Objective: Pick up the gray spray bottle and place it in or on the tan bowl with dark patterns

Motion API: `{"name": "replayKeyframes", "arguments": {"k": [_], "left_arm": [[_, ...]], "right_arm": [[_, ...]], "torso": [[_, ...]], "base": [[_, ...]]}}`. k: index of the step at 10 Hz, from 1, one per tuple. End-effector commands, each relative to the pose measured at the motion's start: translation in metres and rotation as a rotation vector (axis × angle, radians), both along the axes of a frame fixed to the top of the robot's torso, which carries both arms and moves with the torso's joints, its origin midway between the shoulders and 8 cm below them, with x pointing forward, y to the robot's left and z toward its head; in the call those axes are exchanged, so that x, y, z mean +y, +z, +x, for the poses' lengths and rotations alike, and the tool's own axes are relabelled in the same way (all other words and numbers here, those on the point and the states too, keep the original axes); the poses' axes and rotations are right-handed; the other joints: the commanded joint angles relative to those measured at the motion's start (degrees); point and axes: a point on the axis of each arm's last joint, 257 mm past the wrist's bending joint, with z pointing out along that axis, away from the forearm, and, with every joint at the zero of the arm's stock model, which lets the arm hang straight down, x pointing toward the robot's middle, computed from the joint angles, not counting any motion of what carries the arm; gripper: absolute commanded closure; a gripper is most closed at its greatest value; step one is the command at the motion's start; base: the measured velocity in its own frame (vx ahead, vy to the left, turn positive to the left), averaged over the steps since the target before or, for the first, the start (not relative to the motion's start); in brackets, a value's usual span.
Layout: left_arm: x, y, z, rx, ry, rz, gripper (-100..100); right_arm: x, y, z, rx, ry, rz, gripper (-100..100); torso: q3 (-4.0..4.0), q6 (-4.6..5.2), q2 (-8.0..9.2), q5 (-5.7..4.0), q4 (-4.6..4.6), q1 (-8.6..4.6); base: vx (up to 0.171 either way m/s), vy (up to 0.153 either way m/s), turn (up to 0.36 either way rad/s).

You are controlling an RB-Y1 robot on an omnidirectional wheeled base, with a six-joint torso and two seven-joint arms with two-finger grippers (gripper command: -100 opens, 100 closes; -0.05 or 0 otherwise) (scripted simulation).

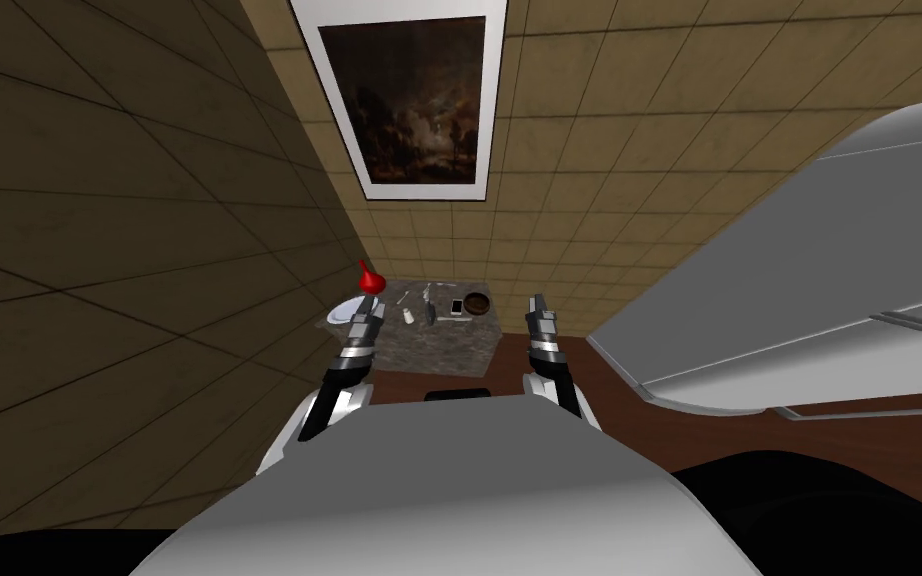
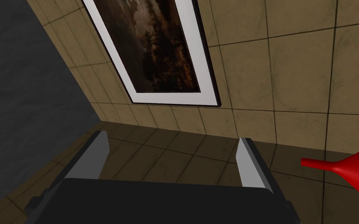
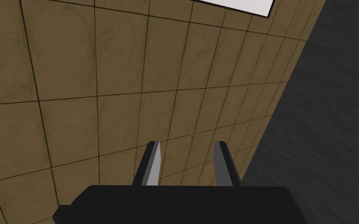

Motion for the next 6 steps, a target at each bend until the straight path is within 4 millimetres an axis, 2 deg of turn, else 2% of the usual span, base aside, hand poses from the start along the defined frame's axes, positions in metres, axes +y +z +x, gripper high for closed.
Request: {"name": "replayKeyframes", "arguments": {"k": [1,5,6], "left_arm": [[0.003,-0.024,0.004,0.070,-0.006,0.037,-100],[0.020,-0.091,0.009,0.266,-0.005,0.133,-100],[0.020,-0.091,0.009,0.266,-0.007,0.136,-100]], "right_arm": [[0.000,0.000,0.000,0.000,0.000,0.000,0],[0.000,0.000,0.000,0.000,0.000,0.000,0],[0.000,0.000,0.000,0.000,0.000,0.000,0]], "torso": [[0.00,0.00,0.00,0.00,0.00,0.00],[0.04,0.00,0.06,-0.03,0.02,-0.09],[0.03,-0.02,0.04,-0.03,0.01,-0.08]], "base": [[-0.035,-0.054,-0.136],[-0.034,-0.068,-0.127],[-0.017,-0.052,-0.026]]}}
